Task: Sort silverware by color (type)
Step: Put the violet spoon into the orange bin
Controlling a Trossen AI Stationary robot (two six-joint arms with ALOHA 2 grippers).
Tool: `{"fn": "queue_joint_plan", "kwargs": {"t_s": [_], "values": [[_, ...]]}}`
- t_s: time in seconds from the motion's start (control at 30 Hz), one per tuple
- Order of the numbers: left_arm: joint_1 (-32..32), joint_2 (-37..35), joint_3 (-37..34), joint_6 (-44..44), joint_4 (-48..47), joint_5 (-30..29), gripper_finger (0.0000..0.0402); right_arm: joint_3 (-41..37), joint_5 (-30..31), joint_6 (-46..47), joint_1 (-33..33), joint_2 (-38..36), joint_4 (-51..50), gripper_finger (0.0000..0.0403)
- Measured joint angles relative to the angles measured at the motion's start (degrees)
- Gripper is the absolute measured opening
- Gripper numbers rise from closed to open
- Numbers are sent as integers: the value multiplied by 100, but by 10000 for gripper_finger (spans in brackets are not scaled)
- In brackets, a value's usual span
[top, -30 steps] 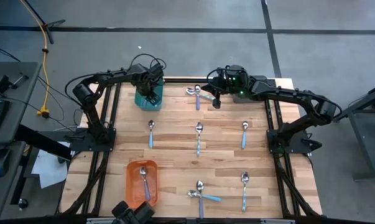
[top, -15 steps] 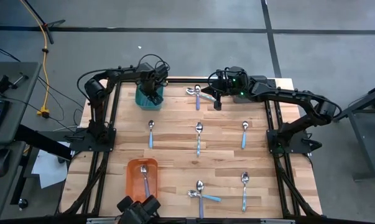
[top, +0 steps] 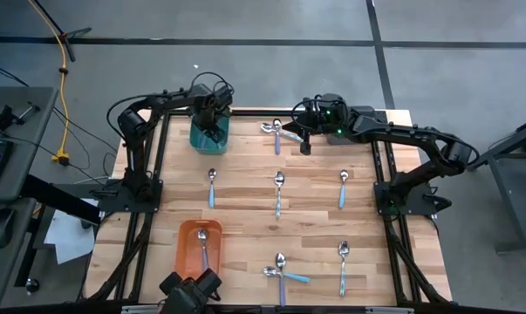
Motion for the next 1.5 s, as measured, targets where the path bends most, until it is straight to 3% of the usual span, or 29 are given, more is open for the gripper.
{"fn": "queue_joint_plan", "kwargs": {"t_s": [0.17, 0.4, 0.73, 0.97, 1.5], "values": [[83, 92, 0, 6, -10, 312, 142, 0, 0, 0, -2, 0, -14, 0], [105, 232, -4, 75, -22, 173, 139, -4, 0, 0, -2, 0, -24, 0], [109, 232, -4, 337, -67, 55, 38, -4, -1, -4, -2, 0, -28, 0], [107, 75, 37, 466, -78, -87, 14, -4, -2, -39, 0, 0, -76, 0], [-201, -1526, 68, 152, -284, -90, 13, -4, 0, -149, -2, 0, -47, 0]]}}
